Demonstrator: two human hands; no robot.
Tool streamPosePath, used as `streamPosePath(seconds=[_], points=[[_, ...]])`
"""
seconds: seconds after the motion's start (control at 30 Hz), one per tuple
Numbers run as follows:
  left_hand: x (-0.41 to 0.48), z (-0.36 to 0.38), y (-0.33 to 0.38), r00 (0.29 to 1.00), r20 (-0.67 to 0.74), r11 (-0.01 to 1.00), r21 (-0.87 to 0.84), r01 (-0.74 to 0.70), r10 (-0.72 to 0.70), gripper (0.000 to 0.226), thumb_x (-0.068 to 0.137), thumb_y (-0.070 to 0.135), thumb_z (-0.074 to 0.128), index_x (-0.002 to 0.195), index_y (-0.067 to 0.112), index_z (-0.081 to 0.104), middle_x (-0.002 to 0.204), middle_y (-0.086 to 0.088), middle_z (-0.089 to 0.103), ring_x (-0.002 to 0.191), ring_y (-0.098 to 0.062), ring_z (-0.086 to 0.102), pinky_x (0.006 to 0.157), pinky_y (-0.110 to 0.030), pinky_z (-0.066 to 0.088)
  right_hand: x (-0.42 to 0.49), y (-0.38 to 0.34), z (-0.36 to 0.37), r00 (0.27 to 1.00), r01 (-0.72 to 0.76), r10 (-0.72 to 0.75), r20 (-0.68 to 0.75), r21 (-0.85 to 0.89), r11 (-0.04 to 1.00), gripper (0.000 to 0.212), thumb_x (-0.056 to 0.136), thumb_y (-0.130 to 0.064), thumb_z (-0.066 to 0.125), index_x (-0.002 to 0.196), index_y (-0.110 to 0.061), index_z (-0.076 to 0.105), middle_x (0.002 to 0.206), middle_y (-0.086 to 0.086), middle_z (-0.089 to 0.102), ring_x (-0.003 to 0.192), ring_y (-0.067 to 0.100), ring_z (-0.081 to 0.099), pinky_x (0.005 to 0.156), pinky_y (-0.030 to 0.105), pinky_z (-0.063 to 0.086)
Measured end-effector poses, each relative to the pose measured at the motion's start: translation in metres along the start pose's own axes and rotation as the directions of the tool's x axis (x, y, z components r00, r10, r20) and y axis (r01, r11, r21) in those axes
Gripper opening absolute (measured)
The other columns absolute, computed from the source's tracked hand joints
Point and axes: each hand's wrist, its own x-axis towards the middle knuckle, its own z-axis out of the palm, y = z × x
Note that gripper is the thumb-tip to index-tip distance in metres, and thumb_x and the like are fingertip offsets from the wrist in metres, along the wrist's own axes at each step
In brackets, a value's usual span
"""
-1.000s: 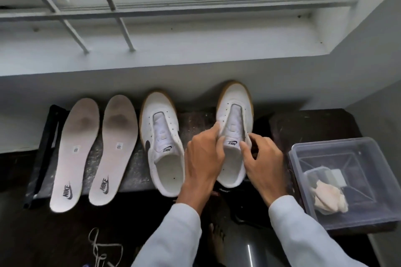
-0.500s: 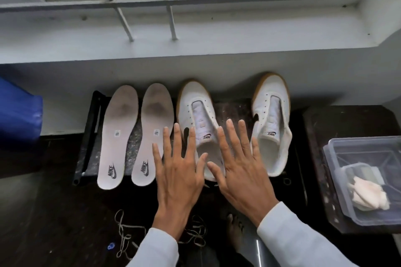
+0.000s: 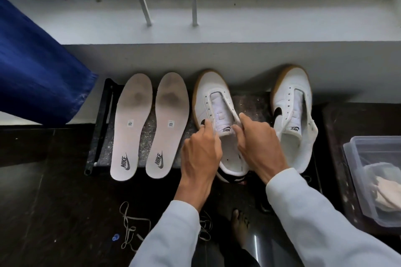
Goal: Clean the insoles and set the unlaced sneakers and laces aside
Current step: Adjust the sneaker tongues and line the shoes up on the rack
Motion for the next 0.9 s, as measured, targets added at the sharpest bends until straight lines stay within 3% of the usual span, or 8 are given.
streamPosePath(seconds=[0.07,0.17,0.33,0.6,0.7,0.77,0.83,0.9], points=[[0.000,0.000,0.000,1.000,-0.016,0.999,-0.037,0.024,-0.025,0.035,0.091,0.018,0.062,0.121,0.001,0.065,0.081,-0.016,0.074,0.064,-0.039,0.068,0.050,-0.038,0.049,0.002,0.001,0.000,1.000,-0.009,0.010,-0.019,0.045,0.999,0.022,0.096,-0.030,0.050,0.087,-0.012,0.056,0.077,0.018,0.066,0.075,0.043,0.061,0.057,0.039,0.039],[0.001,-0.001,-0.002,0.996,-0.081,0.997,-0.073,0.030,-0.036,0.028,0.088,0.012,0.067,0.114,0.001,0.069,0.073,-0.017,0.074,0.058,-0.038,0.067,0.044,-0.034,0.045,-0.001,-0.002,0.003,0.998,-0.015,0.021,-0.060,0.098,0.995,0.025,0.094,-0.025,0.053,0.073,-0.012,0.049,0.066,0.018,0.061,0.064,0.041,0.056,0.052,0.036,0.034],[0.008,-0.005,-0.010,0.990,-0.140,0.995,-0.103,-0.013,-0.001,0.026,0.088,0.007,0.066,0.113,0.002,0.070,0.072,-0.019,0.073,0.060,-0.040,0.066,0.045,-0.036,0.046,-0.012,-0.010,0.005,0.983,0.014,0.019,-0.183,0.174,0.985,0.023,0.094,-0.016,0.056,0.075,-0.005,0.056,0.056,0.016,0.058,0.051,0.041,0.052,0.048,0.039,0.041],[0.007,0.004,-0.014,0.992,-0.112,0.997,-0.055,-0.057,0.050,0.029,0.089,0.009,0.067,0.116,-0.001,0.067,0.078,-0.018,0.074,0.060,-0.037,0.069,0.046,-0.036,0.049,-0.013,-0.009,0.012,0.988,0.017,0.012,-0.154,0.191,0.981,0.022,0.097,-0.022,0.055,0.084,-0.004,0.060,0.060,0.013,0.062,0.055,0.039,0.057,0.053,0.043,0.049],[0.005,0.001,-0.010,0.995,-0.099,0.998,-0.065,-0.012,0.005,0.036,0.093,0.019,0.063,0.126,0.003,0.062,0.110,-0.019,0.073,0.083,-0.039,0.072,0.057,-0.041,0.055,-0.017,-0.008,0.001,0.987,0.019,0.018,-0.158,0.231,0.973,0.023,0.097,-0.028,0.055,0.097,-0.007,0.065,0.078,0.009,0.070,0.072,0.032,0.065,0.063,0.042,0.053],[0.001,-0.001,-0.003,0.991,-0.129,0.998,-0.063,0.014,-0.022,0.045,0.093,0.025,0.062,0.134,0.006,0.056,0.133,-0.016,0.062,0.112,-0.034,0.066,0.077,-0.043,0.058,-0.022,-0.004,-0.010,0.983,0.008,0.023,-0.181,0.166,0.986,0.031,0.098,-0.030,0.053,0.119,-0.010,0.063,0.110,0.009,0.071,0.105,0.027,0.065,0.083,0.041,0.056],[-0.001,-0.003,0.011,0.984,-0.179,0.994,-0.104,-0.034,0.015,0.052,0.093,0.028,0.062,0.139,0.006,0.051,0.143,-0.014,0.054,0.134,-0.030,0.050,0.100,-0.042,0.052,-0.027,0.006,-0.021,0.977,0.002,0.015,-0.215,0.081,0.997,0.041,0.099,-0.030,0.052,0.135,-0.010,0.054,0.133,0.010,0.060,0.132,0.023,0.049,0.103,0.036,0.045],[-0.001,0.000,0.026,0.978,-0.198,0.982,-0.160,-0.099,0.066,0.054,0.094,0.029,0.058,0.141,0.005,0.048,0.147,-0.014,0.049,0.141,-0.028,0.041,0.111,-0.041,0.042,-0.033,0.018,-0.028,0.973,-0.006,0.006,-0.229,0.001,1.000,0.047,0.099,-0.029,0.050,0.142,-0.009,0.045,0.148,0.011,0.047,0.145,0.023,0.030,0.111,0.036,0.035]])
